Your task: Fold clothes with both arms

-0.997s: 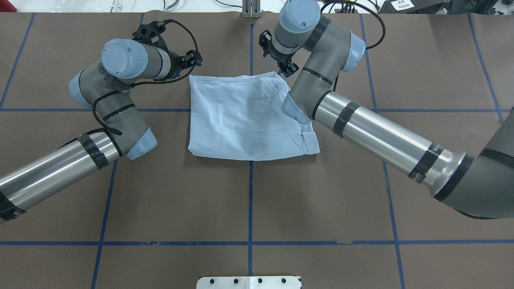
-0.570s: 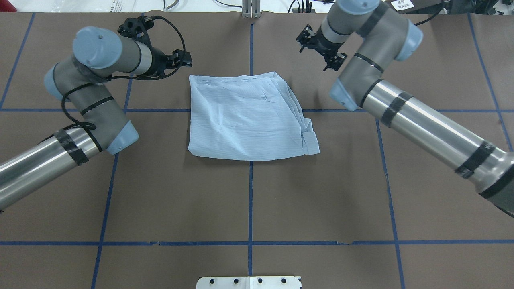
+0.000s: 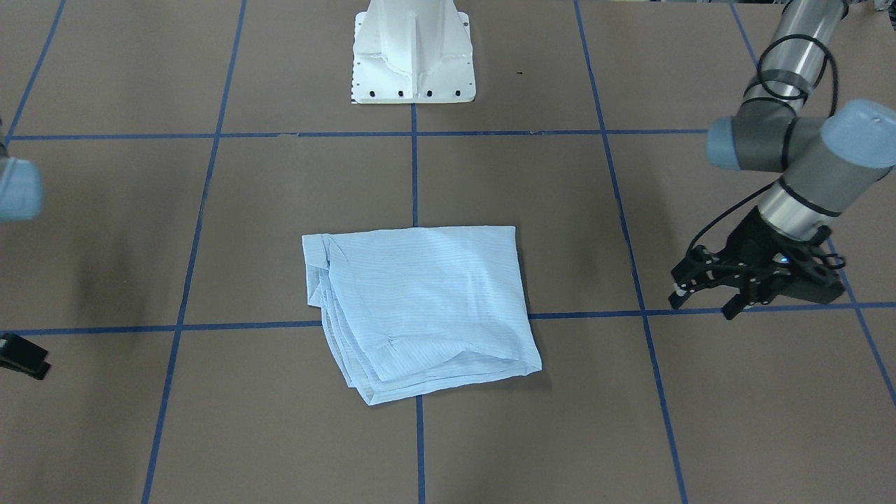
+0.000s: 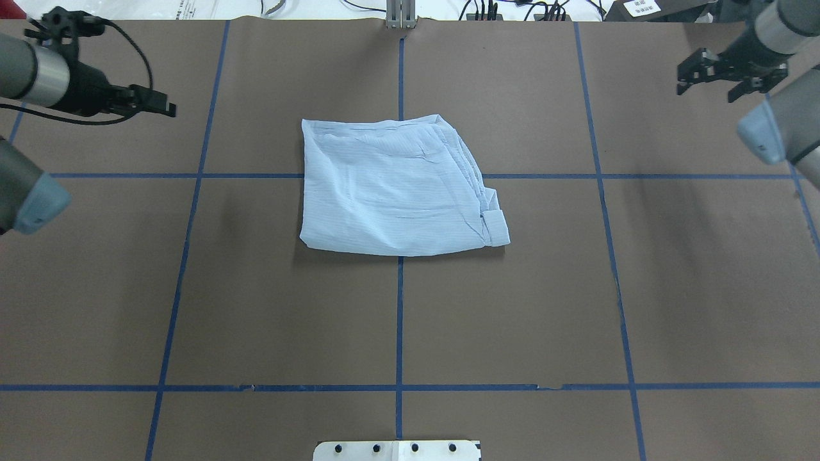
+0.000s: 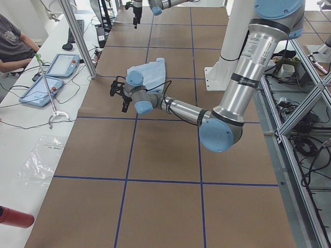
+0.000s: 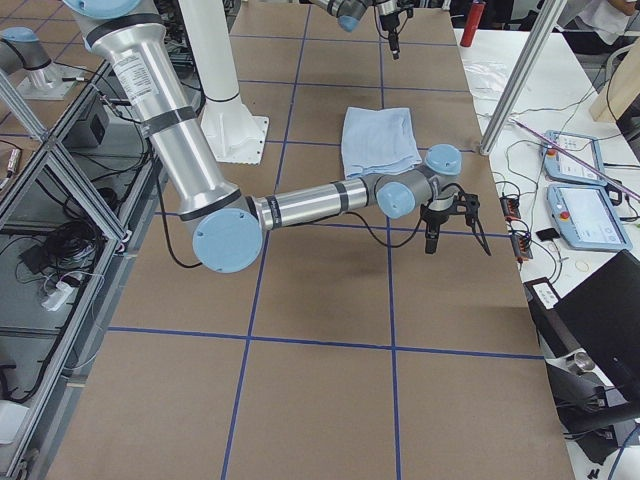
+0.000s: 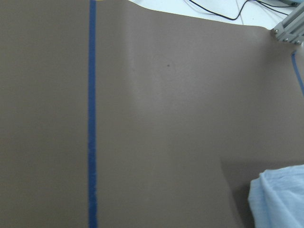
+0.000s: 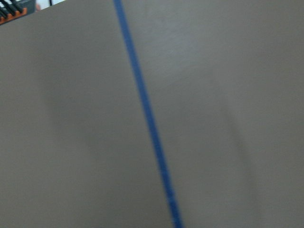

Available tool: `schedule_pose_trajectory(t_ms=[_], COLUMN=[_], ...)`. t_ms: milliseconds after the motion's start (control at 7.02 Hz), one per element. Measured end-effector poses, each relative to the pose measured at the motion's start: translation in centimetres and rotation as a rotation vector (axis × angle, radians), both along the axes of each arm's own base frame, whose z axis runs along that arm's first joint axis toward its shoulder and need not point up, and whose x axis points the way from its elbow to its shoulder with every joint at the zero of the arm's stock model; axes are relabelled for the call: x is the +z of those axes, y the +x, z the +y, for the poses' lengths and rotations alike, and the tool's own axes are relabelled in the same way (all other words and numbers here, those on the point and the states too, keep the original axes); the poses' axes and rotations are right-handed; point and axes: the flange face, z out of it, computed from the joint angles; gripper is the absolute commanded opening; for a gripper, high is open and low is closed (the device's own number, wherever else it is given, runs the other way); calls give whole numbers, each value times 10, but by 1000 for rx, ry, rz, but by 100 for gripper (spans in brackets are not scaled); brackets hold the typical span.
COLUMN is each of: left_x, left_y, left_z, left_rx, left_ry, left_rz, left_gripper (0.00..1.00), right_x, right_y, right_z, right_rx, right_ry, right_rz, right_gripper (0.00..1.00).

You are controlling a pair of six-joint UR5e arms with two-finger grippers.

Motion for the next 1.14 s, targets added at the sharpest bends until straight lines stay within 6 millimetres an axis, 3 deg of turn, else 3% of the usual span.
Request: schedule_pose_trajectory(t_ms=[142, 285, 427, 570, 712, 855, 1140], left_x=[37, 74, 103, 121, 125, 118, 101], left_y=[-58, -110, -153, -200, -242, -268, -279], left_z=[8, 22, 35, 42, 44, 46, 72], left_rx=[35, 63, 85, 90, 94, 105, 100], left_ry=[61, 123, 167, 175, 156, 130, 101], left_rz=[-53, -115, -171, -221, -269, -299, -293], left_gripper=[100, 100, 100, 100, 100, 100, 100], right_x=[38, 66, 86, 101, 106, 97, 81], right_y=[66, 119, 159, 193, 216, 229, 232], right_z=[21, 41, 56, 68, 74, 76, 76], right_rx=[-50, -82, -118, -169, -220, -248, -267], right_ry=[25, 42, 53, 56, 58, 64, 61], right_rz=[-18, -33, -26, -5, 13, 22, 28], right_gripper=[100, 100, 100, 100, 100, 100, 100])
